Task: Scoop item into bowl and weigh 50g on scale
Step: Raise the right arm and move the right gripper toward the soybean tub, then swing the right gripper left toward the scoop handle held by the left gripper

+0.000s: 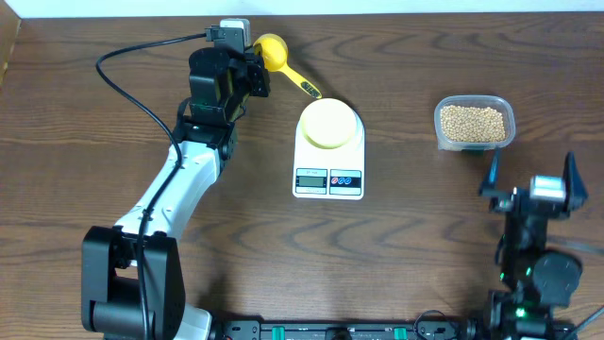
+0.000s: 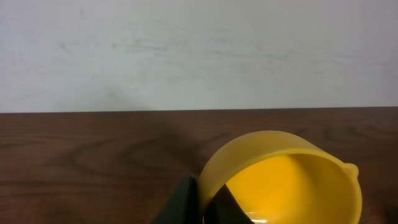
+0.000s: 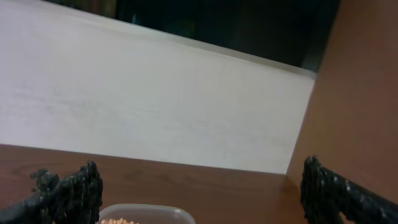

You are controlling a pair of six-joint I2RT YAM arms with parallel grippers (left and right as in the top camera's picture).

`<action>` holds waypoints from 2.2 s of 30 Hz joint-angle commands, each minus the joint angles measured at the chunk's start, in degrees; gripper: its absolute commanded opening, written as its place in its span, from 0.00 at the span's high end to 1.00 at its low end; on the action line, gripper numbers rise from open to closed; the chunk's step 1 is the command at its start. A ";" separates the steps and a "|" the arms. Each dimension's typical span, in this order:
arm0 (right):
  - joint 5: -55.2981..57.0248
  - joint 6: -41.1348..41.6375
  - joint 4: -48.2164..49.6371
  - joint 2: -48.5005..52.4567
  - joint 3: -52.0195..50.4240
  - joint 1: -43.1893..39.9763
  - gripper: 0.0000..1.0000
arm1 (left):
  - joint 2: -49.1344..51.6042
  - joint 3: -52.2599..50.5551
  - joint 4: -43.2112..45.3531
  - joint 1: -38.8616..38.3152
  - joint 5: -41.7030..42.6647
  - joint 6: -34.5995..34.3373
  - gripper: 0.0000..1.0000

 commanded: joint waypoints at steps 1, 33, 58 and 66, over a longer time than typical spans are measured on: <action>-2.27 -3.43 0.70 9.90 8.50 -0.28 0.01 | 0.09 0.50 0.35 0.20 0.09 0.35 0.92; -44.76 7.69 4.39 67.80 62.60 -2.08 0.01 | 0.09 0.50 0.33 0.17 0.11 -0.17 0.92; -49.51 13.11 2.62 78.95 74.58 4.37 0.01 | 0.09 0.50 -0.92 0.13 0.11 -0.35 0.92; -49.53 13.81 2.58 80.72 75.03 4.81 0.01 | 0.09 0.50 -1.40 0.13 0.11 -0.33 0.93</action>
